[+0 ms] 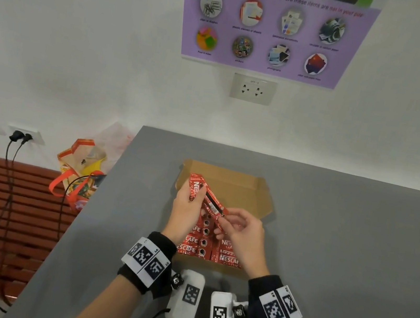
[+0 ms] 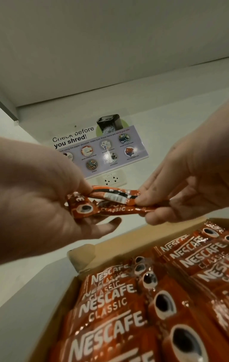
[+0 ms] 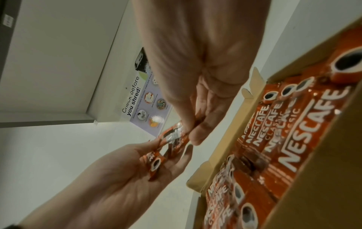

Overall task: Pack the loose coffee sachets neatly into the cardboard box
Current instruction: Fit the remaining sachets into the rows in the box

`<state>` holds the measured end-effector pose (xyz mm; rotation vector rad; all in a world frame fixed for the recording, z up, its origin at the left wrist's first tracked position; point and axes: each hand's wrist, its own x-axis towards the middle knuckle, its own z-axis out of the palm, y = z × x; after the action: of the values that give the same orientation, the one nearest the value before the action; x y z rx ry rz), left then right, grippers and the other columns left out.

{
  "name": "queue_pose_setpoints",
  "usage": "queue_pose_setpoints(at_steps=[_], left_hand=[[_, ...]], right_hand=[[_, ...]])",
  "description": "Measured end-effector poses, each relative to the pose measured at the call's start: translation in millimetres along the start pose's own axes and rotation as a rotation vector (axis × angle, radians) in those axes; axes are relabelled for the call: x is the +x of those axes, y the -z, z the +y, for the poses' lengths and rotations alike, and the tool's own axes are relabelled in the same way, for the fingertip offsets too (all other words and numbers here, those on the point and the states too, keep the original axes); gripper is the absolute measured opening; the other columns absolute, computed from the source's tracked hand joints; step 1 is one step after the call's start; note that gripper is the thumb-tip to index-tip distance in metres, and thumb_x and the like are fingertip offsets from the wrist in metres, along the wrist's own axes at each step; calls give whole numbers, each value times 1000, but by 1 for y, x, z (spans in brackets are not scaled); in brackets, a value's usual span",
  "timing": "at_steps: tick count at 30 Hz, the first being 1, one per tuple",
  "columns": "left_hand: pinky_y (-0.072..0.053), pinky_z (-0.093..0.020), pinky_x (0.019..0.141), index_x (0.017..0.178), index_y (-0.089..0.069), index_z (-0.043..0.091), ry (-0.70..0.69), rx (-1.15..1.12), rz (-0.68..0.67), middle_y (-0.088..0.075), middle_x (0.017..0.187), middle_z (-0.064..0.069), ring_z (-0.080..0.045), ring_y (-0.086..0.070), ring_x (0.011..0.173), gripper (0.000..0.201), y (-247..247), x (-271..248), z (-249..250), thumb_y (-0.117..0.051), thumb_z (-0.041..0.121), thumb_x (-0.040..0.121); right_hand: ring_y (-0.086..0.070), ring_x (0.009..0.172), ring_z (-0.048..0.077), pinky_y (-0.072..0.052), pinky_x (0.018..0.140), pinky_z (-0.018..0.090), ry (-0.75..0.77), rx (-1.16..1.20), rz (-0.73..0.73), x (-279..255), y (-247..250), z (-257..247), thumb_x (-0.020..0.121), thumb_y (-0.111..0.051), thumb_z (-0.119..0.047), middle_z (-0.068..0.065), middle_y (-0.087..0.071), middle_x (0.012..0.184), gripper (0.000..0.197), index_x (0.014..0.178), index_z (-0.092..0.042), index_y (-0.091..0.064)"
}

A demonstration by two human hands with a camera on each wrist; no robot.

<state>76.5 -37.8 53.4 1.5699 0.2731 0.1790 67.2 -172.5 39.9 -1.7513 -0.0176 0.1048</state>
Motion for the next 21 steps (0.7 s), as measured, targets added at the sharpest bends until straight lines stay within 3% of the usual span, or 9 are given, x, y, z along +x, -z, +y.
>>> queue_pose_setpoints(at_steps=[2, 6, 11, 12, 15, 21], left_hand=[[-48, -50, 95, 123, -49, 10, 13, -44, 80, -64, 111, -9, -27, -62, 105, 34, 4, 3, 0, -45, 30, 96], [-51, -50, 90, 129, -43, 11, 34, -94, 143, -65, 102, -6, -28, -64, 96, 35, 11, 5, 5, -41, 29, 98], [-46, -50, 97, 126, -47, 18, 33, -22, 106, -63, 114, -5, -24, -61, 107, 30, 12, 4, -2, -40, 27, 98], [-46, -48, 98, 127, -48, 18, 36, -2, 90, -62, 115, -3, -21, -61, 108, 30, 11, 3, -4, -40, 26, 99], [-49, -46, 96, 127, -48, 20, 56, 17, 55, -63, 115, 0, -18, -62, 105, 31, 8, 1, -8, -40, 27, 99], [-52, -40, 89, 116, -49, 21, 106, 68, -28, -64, 108, -1, -16, -66, 93, 20, 3, 0, -12, -38, 24, 100]], right_hand=[[-68, 61, 11, -57, 65, 24, 11, -33, 35, 3, 4, 1, 83, -65, -4, 3, -70, 79, 16, 97, -12, -64], [-67, 77, 9, -56, 73, 24, 10, -114, 135, 10, 17, 4, 85, -65, -7, -5, -67, 87, 16, 91, -22, -63], [-55, 79, -4, -42, 59, 9, -31, -237, 156, 17, 37, 6, 87, -62, -13, -11, -61, 86, 8, 94, -18, -64], [-56, 80, -1, -42, 65, 10, -36, -258, 162, 19, 40, 8, 87, -63, -13, -10, -61, 86, 8, 92, -18, -65], [-58, 90, 11, -46, 84, 28, -70, -278, 177, 25, 48, 14, 86, -64, -12, -7, -63, 88, 8, 87, -20, -66], [-58, 91, 13, -46, 85, 29, -91, -331, 147, 31, 53, 18, 86, -64, -11, -3, -64, 91, 7, 88, -16, -69]])
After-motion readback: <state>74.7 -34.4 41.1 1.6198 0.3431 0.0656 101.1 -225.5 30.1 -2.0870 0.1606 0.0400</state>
